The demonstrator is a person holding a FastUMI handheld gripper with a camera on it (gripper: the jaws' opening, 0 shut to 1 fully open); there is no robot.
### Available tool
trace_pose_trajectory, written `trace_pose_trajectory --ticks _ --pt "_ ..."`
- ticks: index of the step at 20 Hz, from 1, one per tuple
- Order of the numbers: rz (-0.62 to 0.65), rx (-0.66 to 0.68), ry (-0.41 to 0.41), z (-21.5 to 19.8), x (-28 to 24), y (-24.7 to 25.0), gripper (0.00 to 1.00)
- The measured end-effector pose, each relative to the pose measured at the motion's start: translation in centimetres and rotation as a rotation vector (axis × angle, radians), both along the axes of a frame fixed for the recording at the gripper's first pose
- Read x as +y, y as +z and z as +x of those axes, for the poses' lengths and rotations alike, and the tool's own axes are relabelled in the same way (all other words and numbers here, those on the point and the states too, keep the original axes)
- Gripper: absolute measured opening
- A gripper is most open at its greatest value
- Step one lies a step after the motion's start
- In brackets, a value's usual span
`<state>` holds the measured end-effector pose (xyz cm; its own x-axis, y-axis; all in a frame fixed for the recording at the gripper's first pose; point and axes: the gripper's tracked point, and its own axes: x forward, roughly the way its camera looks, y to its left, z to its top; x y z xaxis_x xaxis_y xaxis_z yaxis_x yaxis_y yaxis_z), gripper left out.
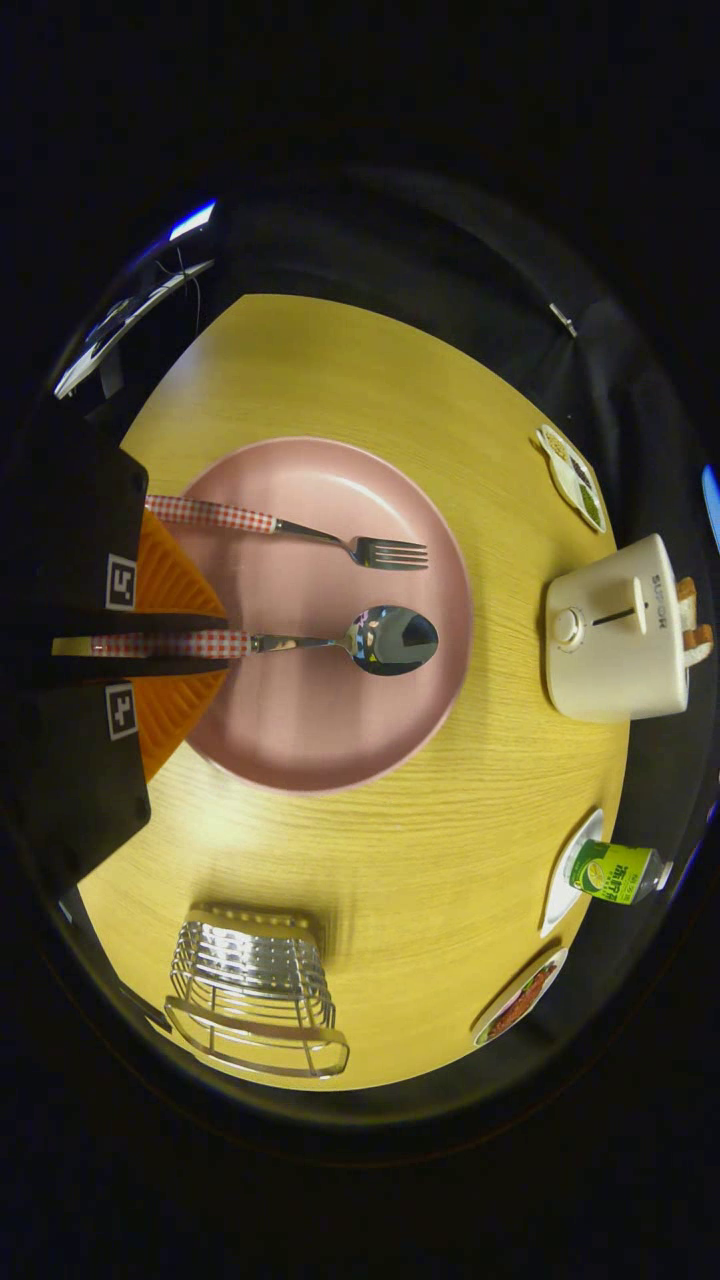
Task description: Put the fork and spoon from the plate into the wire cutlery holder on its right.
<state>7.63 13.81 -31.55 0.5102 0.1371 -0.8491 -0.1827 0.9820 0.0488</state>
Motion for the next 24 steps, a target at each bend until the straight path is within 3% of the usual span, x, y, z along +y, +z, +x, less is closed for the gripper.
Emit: trace_pose_trajectory --ticks 5,12,18,24 --pt "0.014 -0.035 0.057 -2.4 -3.4 4.8 0.11" --pt "-0.088 -0.02 0.166 -7.1 -12.9 9.4 0.12" --pt "-0.169 0.099 0.247 -7.7 -20.0 11.4 0.12" --pt "-0.245 0.3 0.347 -7.8 -23.1 10.4 0.12"
